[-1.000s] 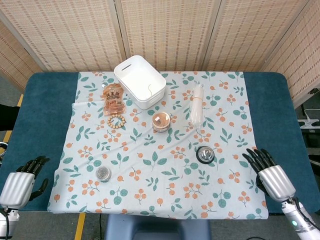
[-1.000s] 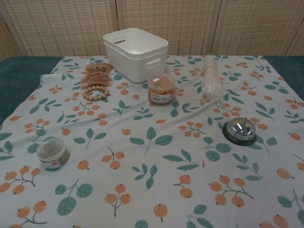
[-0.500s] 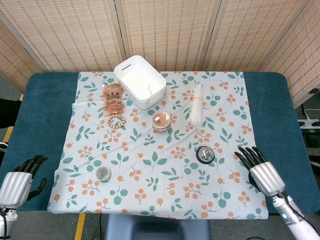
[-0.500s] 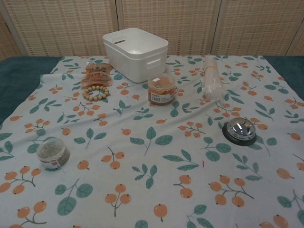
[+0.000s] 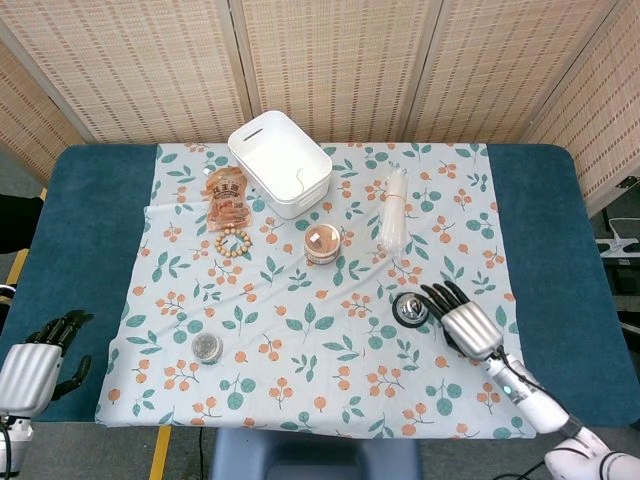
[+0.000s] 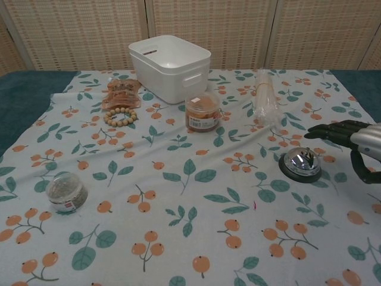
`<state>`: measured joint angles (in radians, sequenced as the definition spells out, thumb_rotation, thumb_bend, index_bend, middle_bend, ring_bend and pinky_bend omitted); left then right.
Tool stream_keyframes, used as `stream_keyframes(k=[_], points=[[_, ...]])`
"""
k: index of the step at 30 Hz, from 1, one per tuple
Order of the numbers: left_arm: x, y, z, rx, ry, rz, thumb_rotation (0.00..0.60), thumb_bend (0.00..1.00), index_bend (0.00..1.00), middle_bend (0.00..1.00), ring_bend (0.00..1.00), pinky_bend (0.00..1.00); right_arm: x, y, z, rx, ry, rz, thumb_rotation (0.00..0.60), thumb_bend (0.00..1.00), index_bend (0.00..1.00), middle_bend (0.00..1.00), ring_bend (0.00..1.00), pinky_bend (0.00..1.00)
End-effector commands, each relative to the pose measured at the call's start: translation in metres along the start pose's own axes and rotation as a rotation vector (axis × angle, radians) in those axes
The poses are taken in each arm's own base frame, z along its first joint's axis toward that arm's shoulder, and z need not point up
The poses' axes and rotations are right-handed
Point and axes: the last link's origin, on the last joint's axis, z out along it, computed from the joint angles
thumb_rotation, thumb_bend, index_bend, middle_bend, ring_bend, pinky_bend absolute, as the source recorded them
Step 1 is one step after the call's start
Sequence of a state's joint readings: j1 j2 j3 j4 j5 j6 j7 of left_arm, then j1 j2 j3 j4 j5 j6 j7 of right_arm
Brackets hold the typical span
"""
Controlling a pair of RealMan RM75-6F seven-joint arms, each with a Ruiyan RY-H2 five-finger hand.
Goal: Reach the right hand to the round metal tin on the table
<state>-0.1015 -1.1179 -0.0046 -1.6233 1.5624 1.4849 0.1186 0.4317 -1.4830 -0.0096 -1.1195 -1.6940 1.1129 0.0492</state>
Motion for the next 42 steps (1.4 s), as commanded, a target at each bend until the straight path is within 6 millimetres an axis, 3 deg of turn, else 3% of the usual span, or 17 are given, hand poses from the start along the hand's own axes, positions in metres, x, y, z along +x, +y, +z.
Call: stream_keyframes(k=[1,11,20,35,42], points=[[0.000,0.000,0.000,0.002,-0.002,-0.001,0.600,0.43,0.20,0.18,0.24,0.47,-0.002,-0.005,0.013,0.009,-0.008,0.012,0.600,1.00,0.00,0.00,0.00,0.00],[0.001,-0.001,0.000,0.002,-0.001,-0.003,0.600,0.43,0.20,0.18,0.24,0.47,-0.011,-0.022,0.044,0.057,-0.047,-0.023,0.600,1.00,0.00,0.00,0.00,0.00],[0.002,-0.003,0.000,0.010,0.001,-0.009,0.600,0.43,0.20,0.18,0.24,0.47,-0.023,-0.024,0.072,0.061,-0.100,-0.049,0.600,1.00,0.00,0.00,0.00,0.00],[0.003,-0.002,-0.001,0.004,0.012,-0.010,0.600,0.43,0.20,0.19,0.24,0.47,-0.024,-0.012,0.063,0.069,-0.071,-0.062,0.600,1.00,0.00,0.00,0.00,0.00],[0.002,-0.003,0.000,0.011,0.006,-0.010,0.600,0.42,0.20,0.19,0.24,0.47,-0.002,-0.006,0.047,0.084,0.032,-0.051,0.600,1.00,0.00,0.00,0.00,0.00]])
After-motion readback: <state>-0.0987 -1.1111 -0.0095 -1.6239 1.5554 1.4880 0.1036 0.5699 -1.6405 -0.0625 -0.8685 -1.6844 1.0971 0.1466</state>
